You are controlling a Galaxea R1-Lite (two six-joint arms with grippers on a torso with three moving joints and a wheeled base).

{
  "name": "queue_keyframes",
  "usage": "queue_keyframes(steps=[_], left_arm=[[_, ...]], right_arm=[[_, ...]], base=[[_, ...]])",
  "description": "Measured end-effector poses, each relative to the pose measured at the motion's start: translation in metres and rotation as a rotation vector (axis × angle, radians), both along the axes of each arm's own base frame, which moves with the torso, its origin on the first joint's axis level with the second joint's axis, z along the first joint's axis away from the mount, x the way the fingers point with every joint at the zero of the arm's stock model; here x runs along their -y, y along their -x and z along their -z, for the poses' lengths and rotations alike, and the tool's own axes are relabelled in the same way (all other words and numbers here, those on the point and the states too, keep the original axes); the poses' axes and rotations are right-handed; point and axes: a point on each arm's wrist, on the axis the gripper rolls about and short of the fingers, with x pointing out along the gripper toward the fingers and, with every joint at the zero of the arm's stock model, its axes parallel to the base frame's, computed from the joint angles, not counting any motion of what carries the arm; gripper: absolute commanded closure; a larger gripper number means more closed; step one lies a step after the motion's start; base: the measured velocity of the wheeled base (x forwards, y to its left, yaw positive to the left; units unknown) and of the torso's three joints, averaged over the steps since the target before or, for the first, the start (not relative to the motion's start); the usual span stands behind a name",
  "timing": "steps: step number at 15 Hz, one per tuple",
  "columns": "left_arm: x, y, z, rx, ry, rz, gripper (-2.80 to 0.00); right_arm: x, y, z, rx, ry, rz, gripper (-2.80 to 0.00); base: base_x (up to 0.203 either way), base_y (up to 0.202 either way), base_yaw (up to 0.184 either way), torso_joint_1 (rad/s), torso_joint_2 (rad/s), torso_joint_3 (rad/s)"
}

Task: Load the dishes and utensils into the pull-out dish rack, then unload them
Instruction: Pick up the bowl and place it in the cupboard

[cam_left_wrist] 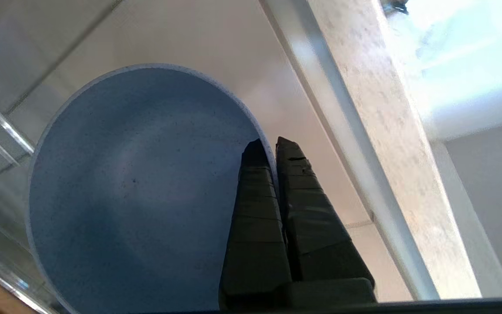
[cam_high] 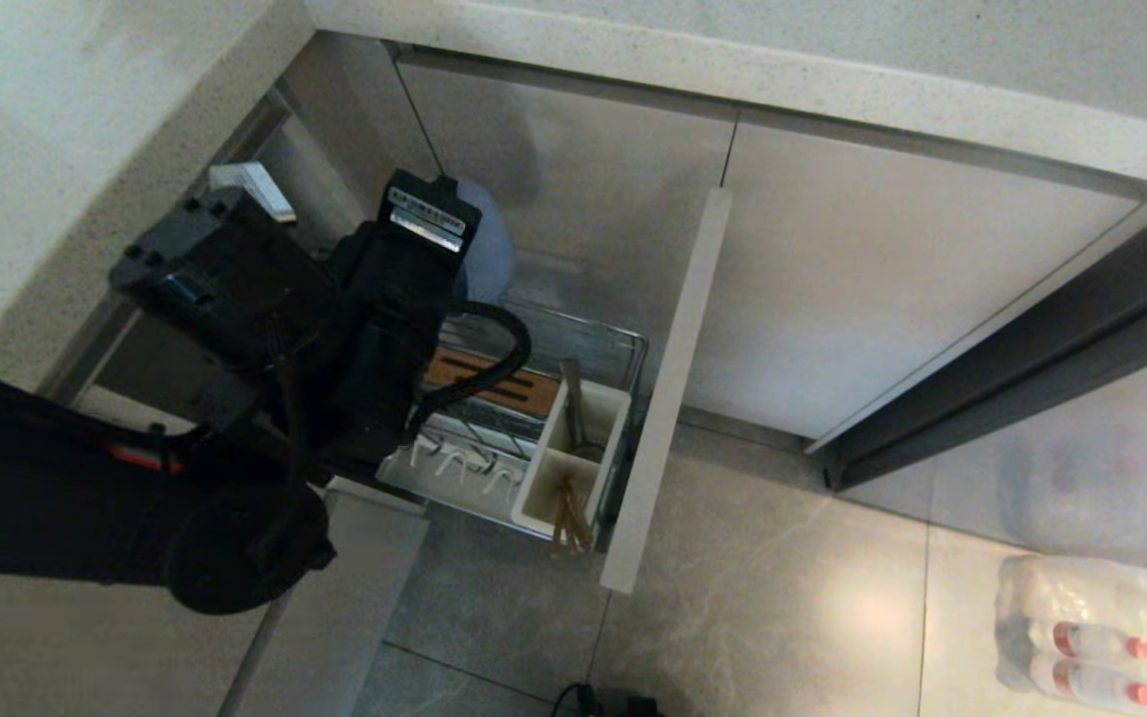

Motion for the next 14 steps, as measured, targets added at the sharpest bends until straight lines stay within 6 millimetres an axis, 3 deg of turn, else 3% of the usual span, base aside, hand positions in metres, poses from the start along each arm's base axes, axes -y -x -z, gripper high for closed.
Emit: queue_keyframes(steps=[14], left_arm=[[-0.002, -0.022, 0.033, -0.038, -0.022, -0.026, 0.0]], right_arm=[[0.0, 0.0, 0.0, 0.0, 0.0, 0.0, 0.0]], base=[[0.0, 0.0, 0.0, 0.0, 0.0, 0.0]])
